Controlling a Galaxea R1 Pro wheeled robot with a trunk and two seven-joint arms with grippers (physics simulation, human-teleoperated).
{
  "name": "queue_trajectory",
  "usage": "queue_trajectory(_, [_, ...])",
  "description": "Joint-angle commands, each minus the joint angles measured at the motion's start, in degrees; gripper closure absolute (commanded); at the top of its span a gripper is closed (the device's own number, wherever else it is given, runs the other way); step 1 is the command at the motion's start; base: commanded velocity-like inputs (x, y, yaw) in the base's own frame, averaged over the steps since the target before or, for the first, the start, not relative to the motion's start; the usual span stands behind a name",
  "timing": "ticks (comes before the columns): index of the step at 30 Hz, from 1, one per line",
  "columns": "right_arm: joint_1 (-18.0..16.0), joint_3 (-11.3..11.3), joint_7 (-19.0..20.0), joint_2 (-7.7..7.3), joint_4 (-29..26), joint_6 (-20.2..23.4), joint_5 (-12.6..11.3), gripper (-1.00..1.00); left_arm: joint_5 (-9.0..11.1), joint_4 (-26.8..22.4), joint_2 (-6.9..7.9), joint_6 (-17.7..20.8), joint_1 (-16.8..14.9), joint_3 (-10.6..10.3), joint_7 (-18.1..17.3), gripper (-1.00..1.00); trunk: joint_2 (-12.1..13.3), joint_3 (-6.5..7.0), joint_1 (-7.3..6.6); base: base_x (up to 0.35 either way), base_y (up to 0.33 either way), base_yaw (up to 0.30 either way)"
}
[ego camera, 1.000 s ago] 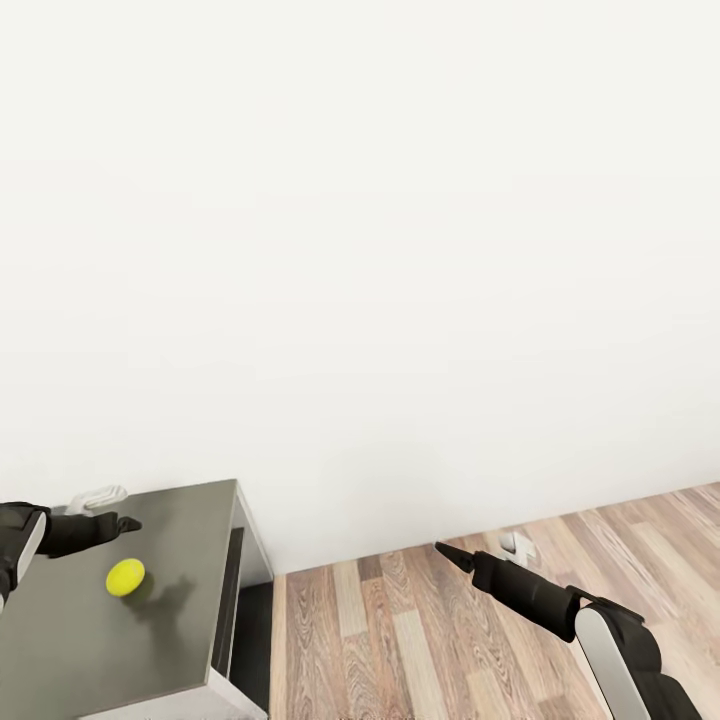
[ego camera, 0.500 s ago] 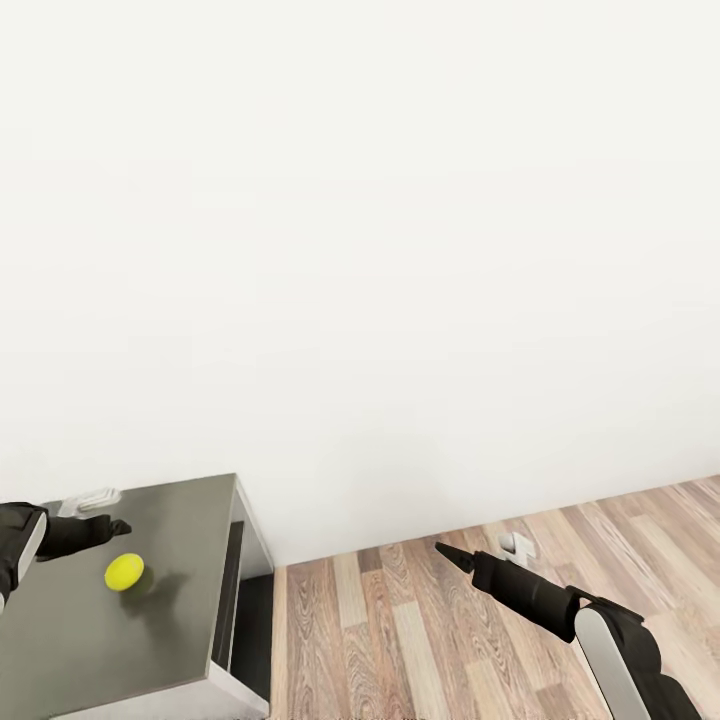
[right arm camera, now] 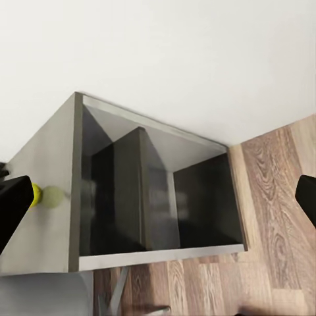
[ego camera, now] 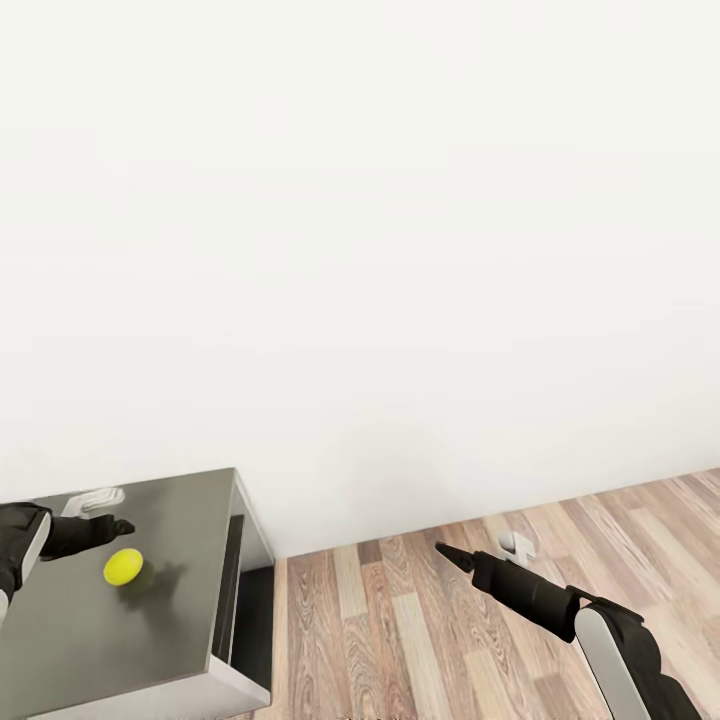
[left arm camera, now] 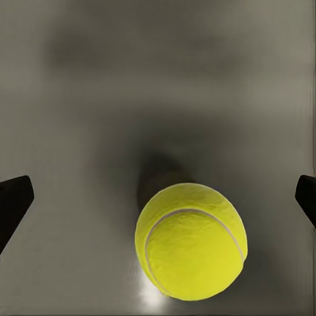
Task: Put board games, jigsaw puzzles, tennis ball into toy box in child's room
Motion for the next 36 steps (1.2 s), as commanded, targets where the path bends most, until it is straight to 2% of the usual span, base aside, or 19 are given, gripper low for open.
queue_trajectory(1, [-0.05, -0.08, 0.21, 0.01, -0.03, 0.34, 0.03, -1.00, -0.65, -0.06, -0.15, 0.20, -0.06, 0.31, -0.54, -1.00, -0.12, -0.20, 0.03, 0.000, 0.000, 0.000])
queue_trajectory(7, [-0.05, -0.08, 0.23, 0.01, -0.03, 0.27, 0.04, -1.00, -0.98, -0.06, -0.99, 0.21, -0.05, 0.31, -0.66, -1.00, -0.12, -0.70, 0.03, 0.000, 0.000, 0.000])
queue_trajectory(21, [-0.05, -0.08, 0.32, 0.01, -0.03, 0.08, 0.15, -1.00, -1.18, -0.04, -1.26, 0.28, -0.05, 0.18, -0.38, -1.00, -0.12, -0.96, 0.03, -0.007, 0.000, 0.000])
queue_trajectory(36, [-0.05, -0.08, 0.25, 0.01, -0.03, 0.12, 0.03, -1.00, -1.30, 0.03, -2.18, 0.32, -0.05, 0.07, -0.24, -1.00, -0.12, -2.21, 0.03, 0.000, 0.000, 0.000])
